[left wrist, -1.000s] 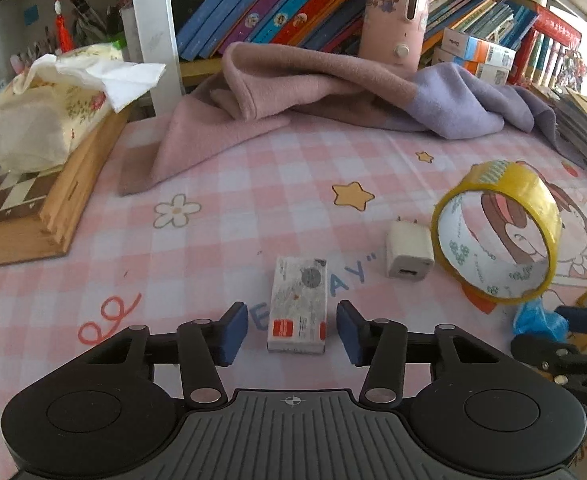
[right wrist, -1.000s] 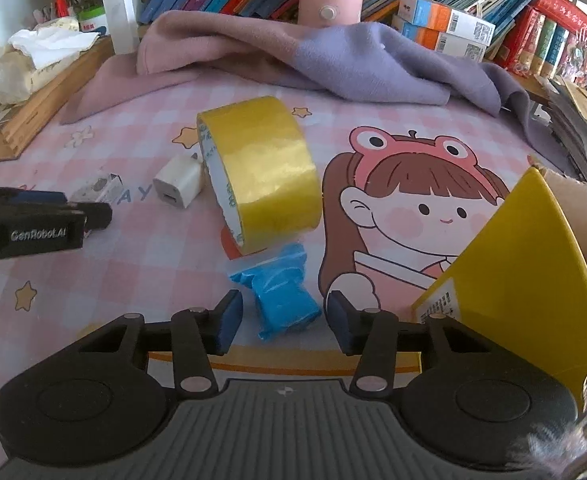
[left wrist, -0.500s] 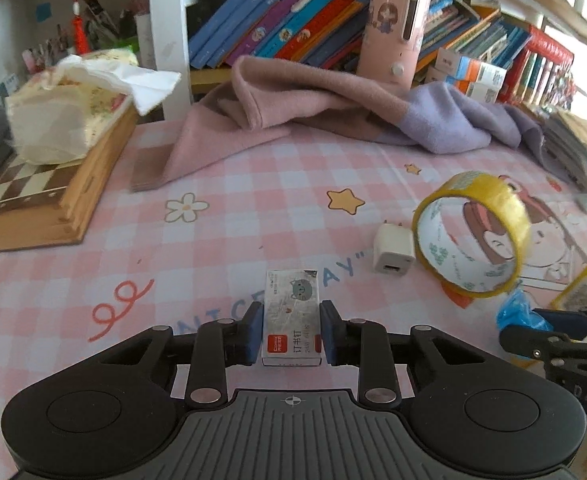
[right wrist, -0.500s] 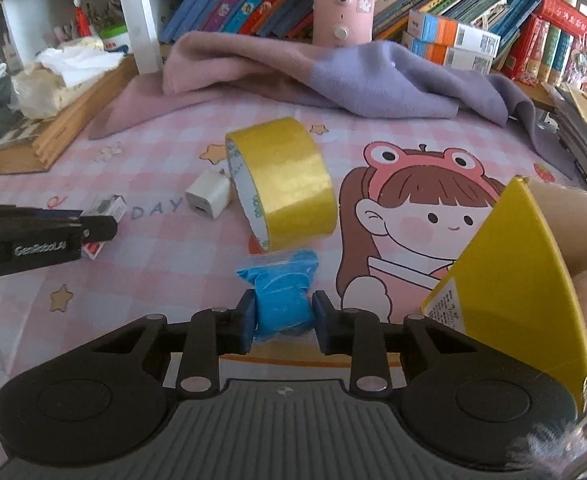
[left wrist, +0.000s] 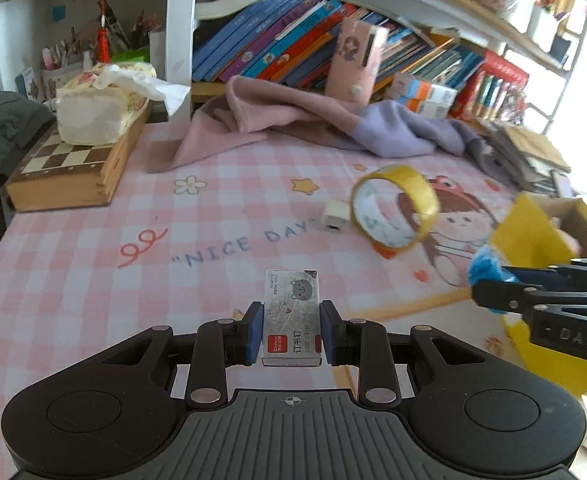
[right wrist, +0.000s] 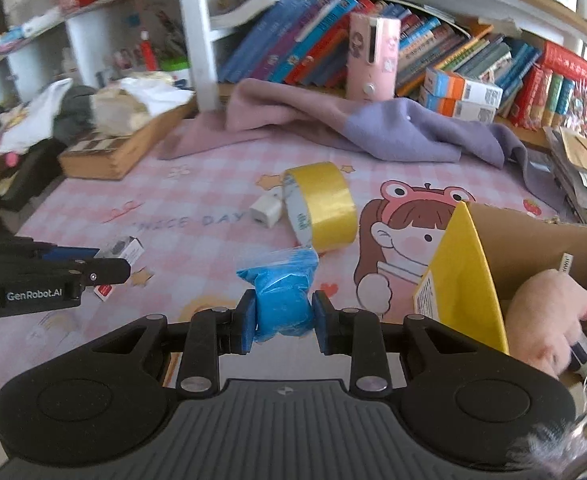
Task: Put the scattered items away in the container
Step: 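Carry the card box in the left tool and blue packet in the right tool toward the box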
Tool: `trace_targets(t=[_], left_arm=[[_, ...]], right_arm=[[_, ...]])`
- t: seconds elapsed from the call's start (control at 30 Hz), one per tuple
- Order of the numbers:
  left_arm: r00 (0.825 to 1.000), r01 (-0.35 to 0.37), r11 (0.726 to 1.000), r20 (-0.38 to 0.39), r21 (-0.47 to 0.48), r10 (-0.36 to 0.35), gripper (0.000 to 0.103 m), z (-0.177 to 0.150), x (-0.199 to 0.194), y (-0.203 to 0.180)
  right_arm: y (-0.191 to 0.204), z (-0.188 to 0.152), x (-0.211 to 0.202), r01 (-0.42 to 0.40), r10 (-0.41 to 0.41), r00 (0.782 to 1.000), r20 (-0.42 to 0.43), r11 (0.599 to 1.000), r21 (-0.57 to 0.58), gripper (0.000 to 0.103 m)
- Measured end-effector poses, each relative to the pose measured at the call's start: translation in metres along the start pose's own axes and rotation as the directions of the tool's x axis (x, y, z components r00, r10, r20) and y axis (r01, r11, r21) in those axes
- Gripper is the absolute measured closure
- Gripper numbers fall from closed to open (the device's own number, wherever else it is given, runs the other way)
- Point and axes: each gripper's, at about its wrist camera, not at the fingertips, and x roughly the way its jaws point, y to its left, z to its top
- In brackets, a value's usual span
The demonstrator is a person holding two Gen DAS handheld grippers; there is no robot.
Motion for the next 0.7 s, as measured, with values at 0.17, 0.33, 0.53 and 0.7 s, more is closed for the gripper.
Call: trace_targets(t=[0.17,0.33,0.53,0.7], left_arm=[[0.998,0.044,0.999,0.035,-0.013,-0.044,0.075,-0.017,-0.046,-0.009],[0.995,0.078,0.997,0.058,-0.023,-0.077,0.075,-0.037,-0.087,-0.016],[0.992,0.104,0.993,0.069,-0.050,-0.101,0.075,-0.070,-0.130,-0.021],[0.989,0.131,0.988,0.073,-0.076,-0.125,0.075,-0.102,-0.159,-0.029]], right_arm=[[0.009,-0.017,-0.038,-0.036,0.036,0.999,0.012,0.999,-0.035,0.076],[0.021,-0.038,-0.074,-0.068,0.069,0.997,0.018,0.997,-0.048,0.076],[0.035,-0.069,-0.111,-0.094,0.095,0.995,0.021,0.995,-0.031,0.076],[0.048,-0.096,-0.140,-0.097,0.098,0.995,0.016,0.995,-0.020,0.076]])
